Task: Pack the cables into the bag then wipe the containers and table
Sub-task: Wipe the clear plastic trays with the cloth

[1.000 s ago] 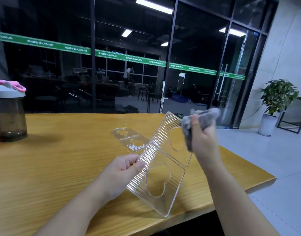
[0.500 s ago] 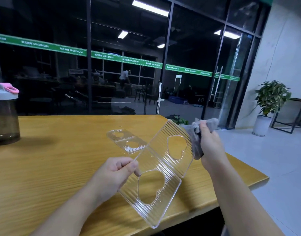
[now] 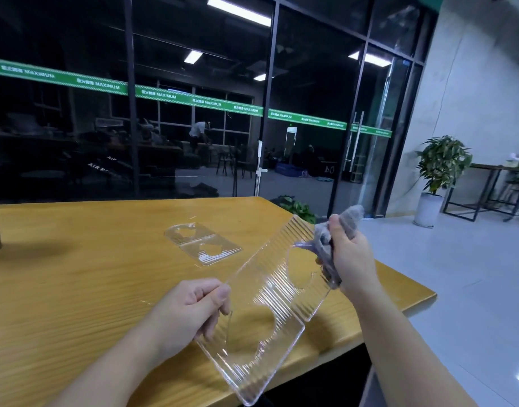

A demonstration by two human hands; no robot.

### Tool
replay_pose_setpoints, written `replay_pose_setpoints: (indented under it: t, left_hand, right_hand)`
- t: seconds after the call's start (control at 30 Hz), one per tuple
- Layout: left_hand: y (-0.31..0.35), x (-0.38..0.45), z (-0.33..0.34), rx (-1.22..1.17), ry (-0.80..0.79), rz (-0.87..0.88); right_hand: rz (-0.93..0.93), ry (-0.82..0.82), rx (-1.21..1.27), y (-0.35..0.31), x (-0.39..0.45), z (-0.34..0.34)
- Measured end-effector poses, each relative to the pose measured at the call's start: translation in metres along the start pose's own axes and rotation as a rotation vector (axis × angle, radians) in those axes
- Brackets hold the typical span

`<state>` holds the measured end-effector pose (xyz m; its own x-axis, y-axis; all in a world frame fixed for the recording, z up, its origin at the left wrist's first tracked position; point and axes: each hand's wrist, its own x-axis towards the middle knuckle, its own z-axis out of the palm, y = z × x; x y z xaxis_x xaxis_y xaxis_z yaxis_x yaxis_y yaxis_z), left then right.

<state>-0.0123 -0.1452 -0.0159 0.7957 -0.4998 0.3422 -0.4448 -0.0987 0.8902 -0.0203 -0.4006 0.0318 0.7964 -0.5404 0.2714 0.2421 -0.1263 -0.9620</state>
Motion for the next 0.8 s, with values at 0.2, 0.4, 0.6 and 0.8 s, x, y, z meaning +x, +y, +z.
replay_pose_setpoints:
  t: [0.2,0.4,0.6,0.8]
  left_hand:
    - [-0.002,-0.001,-0.007,0.025,0.178,0.038]
    - [0.007,0.001,-0.007,-0.093,0.493,0.084]
    - [-0.003,0.005,-0.017,-0.114,0.629,0.056]
    - [0.009,0.002,-0.015,-0.183,0.653,0.033]
  right_hand:
    - [0.162,0.324,0.139,0.021,0.023,-0.049]
    - [0.203,0.497,-0.086,0.035,0.037,-0.079]
    - [0.154,0.502,-0.163,0.047,0.023,-0.081]
    - [-0.025,0.234,-0.053,0.037,-0.014,-0.036]
